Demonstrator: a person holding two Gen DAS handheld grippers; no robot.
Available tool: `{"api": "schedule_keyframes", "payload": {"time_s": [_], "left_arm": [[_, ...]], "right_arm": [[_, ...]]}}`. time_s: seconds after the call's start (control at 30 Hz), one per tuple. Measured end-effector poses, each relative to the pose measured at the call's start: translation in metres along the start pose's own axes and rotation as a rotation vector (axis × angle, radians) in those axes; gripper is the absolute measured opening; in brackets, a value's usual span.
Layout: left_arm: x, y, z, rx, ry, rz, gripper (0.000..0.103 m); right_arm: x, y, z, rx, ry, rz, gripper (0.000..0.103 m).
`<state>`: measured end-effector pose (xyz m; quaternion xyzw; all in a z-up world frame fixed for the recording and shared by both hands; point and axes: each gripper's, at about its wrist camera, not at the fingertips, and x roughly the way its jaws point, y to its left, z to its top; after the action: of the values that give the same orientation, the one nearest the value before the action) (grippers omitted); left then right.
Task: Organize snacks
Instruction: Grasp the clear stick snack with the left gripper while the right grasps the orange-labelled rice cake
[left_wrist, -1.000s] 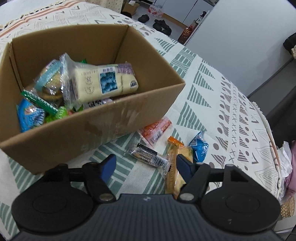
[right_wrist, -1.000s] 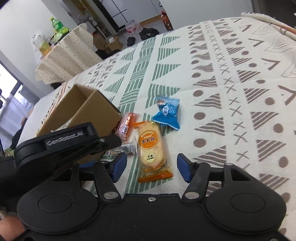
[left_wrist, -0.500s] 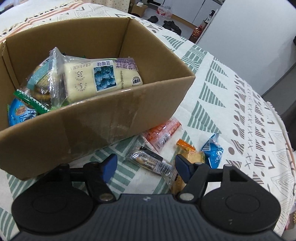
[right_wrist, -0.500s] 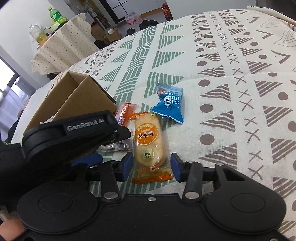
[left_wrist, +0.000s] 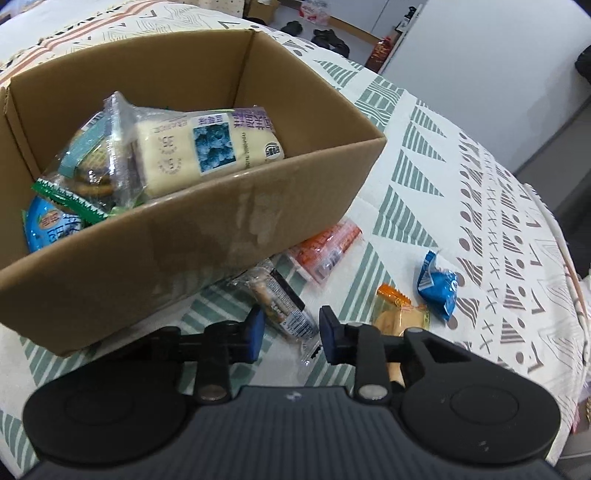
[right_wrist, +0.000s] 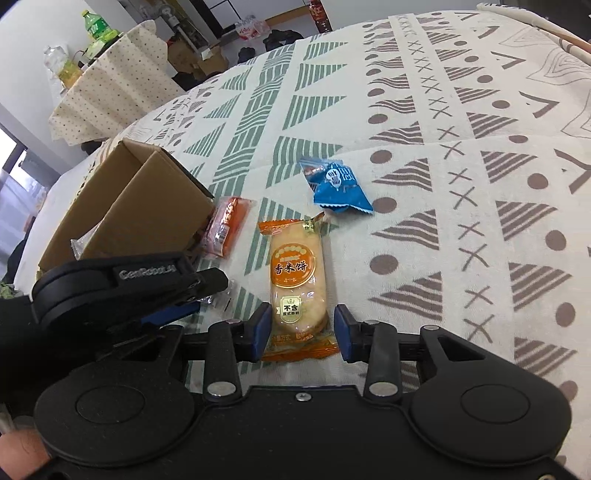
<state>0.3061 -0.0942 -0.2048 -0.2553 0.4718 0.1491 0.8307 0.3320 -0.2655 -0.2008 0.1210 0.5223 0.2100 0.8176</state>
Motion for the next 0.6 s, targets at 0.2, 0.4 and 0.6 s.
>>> {"api": "schedule_keyframes", "payload": {"time_s": [0.2,0.4,0.6], "left_arm": [[-0.012,0.01,-0.003,0.027,0.005,-0.032,0.03],[-0.028,0.013,-0.002,0.05,-0.001,-0.033,0.03],[-0.049,0.009,-0.003,0.091,-0.029,-0.053,0.03]], "right_arm": [[0.003,0.003,0.001,-0.011,-0.043,0.0,0.05],[0.011,0.012,-0.001,-0.071,-0.068,-0.038,0.056],[-0.001,0.008,-0.001,-0.026,-0.059,-0.03,0.034]]}}
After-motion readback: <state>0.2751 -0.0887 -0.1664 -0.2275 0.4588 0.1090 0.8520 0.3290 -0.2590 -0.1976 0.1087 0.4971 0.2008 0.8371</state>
